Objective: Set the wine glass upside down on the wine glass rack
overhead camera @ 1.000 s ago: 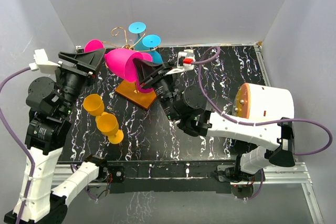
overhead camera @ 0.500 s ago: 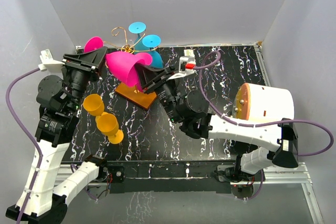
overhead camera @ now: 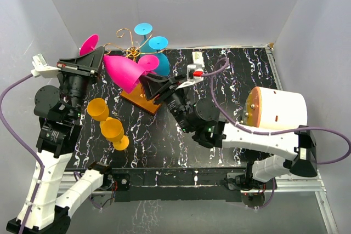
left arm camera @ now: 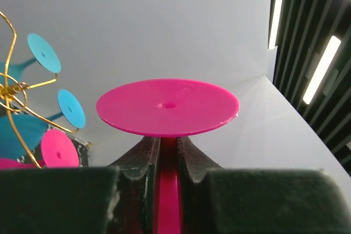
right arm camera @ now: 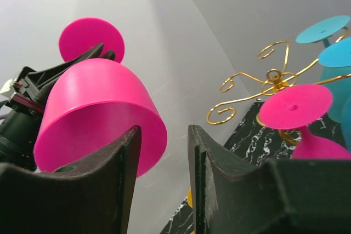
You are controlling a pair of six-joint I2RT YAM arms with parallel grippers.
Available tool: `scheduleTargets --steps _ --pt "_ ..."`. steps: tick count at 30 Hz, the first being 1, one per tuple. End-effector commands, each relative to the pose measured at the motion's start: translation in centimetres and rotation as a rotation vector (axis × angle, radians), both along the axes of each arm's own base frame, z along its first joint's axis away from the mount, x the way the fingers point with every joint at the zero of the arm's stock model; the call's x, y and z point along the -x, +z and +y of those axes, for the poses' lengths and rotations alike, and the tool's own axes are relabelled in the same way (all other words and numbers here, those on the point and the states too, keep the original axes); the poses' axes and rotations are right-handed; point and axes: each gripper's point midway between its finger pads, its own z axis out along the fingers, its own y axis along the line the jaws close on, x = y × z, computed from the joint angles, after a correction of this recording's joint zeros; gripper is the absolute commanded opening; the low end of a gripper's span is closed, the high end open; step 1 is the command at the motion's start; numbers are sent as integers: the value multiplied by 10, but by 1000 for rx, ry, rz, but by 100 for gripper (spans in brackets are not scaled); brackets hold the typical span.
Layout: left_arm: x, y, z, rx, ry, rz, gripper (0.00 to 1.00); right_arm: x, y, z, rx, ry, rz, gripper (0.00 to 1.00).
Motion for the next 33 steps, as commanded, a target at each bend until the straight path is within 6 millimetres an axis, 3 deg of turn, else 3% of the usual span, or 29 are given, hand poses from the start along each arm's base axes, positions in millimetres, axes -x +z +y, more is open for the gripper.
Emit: scheduleTargets --steps 1,8,11,18,24,29,33 --pt "4 18 20 -80 118 -87 0 0 8 -28 5 -54 18 39" --pt "6 -1 38 -217 233 -68 0 2 -41 -42 183 -76 62 45" --pt "5 -6 33 -333 226 -67 0 6 -48 -47 229 -61 76 46" --pt "4 -19 -2 -701 90 -195 0 17 -31 -55 245 -5 101 55" --pt "30 -27 -45 -1011 -115 -489 0 33 -6 -55 137 105 121 61" --pt "43 -42 -67 -1104 -234 -637 0 46 27 -53 -23 206 151 65" --pt "44 -51 -75 -1133 -285 -677 0 46 41 -51 -111 230 196 65"
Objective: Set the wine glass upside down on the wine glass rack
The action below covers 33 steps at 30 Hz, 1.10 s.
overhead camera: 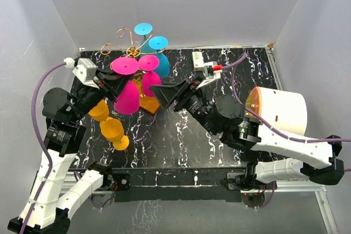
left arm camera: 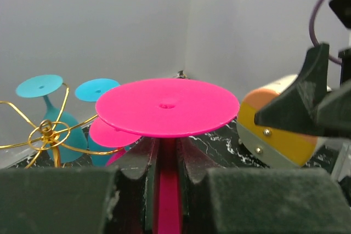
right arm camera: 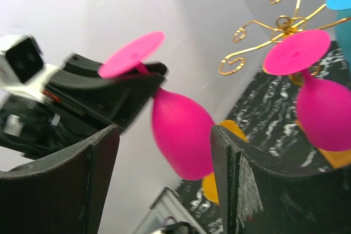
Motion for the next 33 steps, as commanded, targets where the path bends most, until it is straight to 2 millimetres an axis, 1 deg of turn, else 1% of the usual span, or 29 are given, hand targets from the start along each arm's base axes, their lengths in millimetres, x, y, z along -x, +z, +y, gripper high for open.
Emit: scheduleTargets --steps 1,6,9,13,14,20,24,30,32,33 --pt "15 4 -15 -98 -126 -138 0 8 53 -7 -214 54 49 65" --pt "19 -2 -17 -138 -141 -186 0 6 63 3 -281 107 97 65" --pt "19 -2 -10 -126 -97 -232 0 12 69 18 -319 198 99 64" --pt "21 1 -5 -110 -63 -264 0 8 61 41 -320 256 162 63" --pt "21 1 -4 -110 -55 -268 0 7 59 43 -326 264 174 62" --pt "24 -1 0 -117 -38 -279 0 -1 52 52 -350 305 206 54" --pt "23 -7 1 -116 -31 -261 0 -4 47 59 -350 330 224 46" --pt "25 -17 1 -126 -38 -251 0 -6 37 69 -341 365 250 39" --pt "26 -19 1 -133 -39 -250 0 -6 33 73 -336 384 265 33" --pt "25 -19 1 -132 -35 -245 0 -6 31 75 -335 387 275 29"
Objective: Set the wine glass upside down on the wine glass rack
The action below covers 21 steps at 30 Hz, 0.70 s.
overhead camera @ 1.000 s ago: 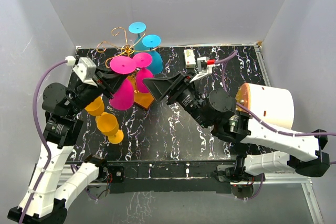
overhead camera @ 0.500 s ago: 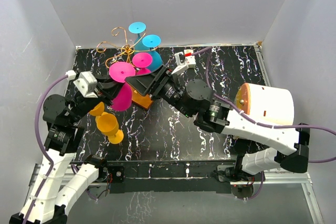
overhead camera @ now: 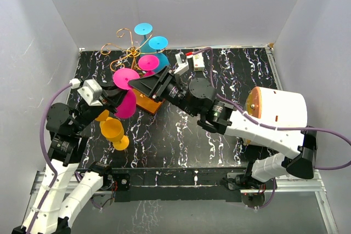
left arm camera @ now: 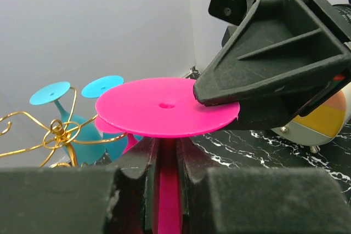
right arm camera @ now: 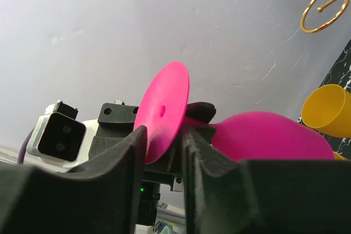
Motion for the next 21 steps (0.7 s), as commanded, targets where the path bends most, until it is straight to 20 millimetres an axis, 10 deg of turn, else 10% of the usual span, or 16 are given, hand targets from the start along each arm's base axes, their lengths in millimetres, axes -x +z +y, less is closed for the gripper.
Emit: scheduleTargets --steps 1,5,13,21 --pt "4 11 5 12 21 -44 0 7 25 3 -85 62 -9 23" --pt "-3 2 17 91 102 113 16 7 20 2 -92 62 0 0" --pt "23 -51 18 215 97 541 47 8 7 -4 -80 52 25 0" --pt "55 -43 31 418 118 686 57 9 -19 -10 -69 46 91 0"
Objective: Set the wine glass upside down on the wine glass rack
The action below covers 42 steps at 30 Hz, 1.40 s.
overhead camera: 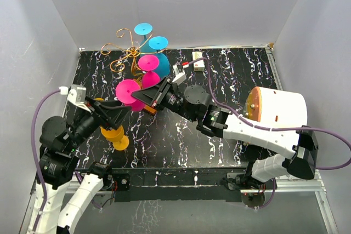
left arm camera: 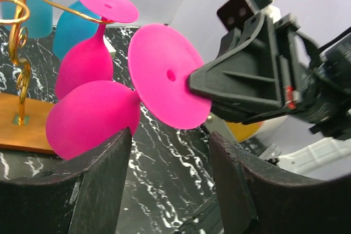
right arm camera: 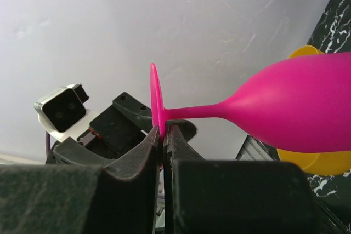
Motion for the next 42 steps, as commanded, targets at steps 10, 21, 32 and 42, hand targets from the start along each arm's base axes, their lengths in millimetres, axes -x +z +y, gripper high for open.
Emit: scheduleTargets --steps 10,21,32,42 --pt "-11 34 40 572 299 212 58 12 21 -28 -91 -5 -1 0" --pt "-17 45 14 497 164 202 61 8 14 -28 -57 -25 5 0" --pt "-23 49 -5 488 78 266 60 10 20 -27 -78 -8 -9 0" --pt "-24 45 -16 411 11 247 39 7 20 -27 -82 -21 -15 0"
